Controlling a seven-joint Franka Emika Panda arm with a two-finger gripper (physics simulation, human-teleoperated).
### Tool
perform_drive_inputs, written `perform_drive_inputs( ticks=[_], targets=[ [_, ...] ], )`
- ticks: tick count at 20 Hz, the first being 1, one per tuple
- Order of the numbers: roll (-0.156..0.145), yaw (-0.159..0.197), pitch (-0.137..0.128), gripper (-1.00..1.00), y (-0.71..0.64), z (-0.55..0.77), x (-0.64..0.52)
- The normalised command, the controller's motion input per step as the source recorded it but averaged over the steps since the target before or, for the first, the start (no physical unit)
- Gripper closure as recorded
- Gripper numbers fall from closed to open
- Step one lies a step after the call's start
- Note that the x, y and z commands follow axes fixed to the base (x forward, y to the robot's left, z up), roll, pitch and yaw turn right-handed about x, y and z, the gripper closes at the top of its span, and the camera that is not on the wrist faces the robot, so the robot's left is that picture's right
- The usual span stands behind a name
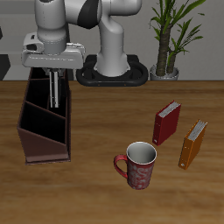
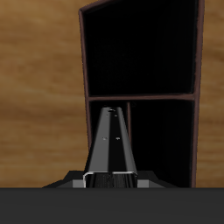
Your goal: Place the striped book into the right desk caddy's front compartment and place the red mug into the right desk caddy's right compartment
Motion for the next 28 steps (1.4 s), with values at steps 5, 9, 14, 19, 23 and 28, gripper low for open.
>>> perform_drive_inputs(
  ticks=[5,9,14,19,23,28],
  targets=[
    [-0.006,-0.003,0.032,1.00,-0.02,-0.15,0.05],
    [0.000,0.012,0.030,1.00,0.02,-0.21,0.08],
    [0.009,0.003,0.015,1.00,0.05,-0.10,0.04],
    [0.003,-0.001,0.035,1.00,0.04,-0.19,0.08],
    [-0.015,-0.048,0.072,1.00,-0.04,-0.23,0.14],
    [-0.018,-0.004,-0.002,-1.00,0.02,0.00,0.04]
  ],
)
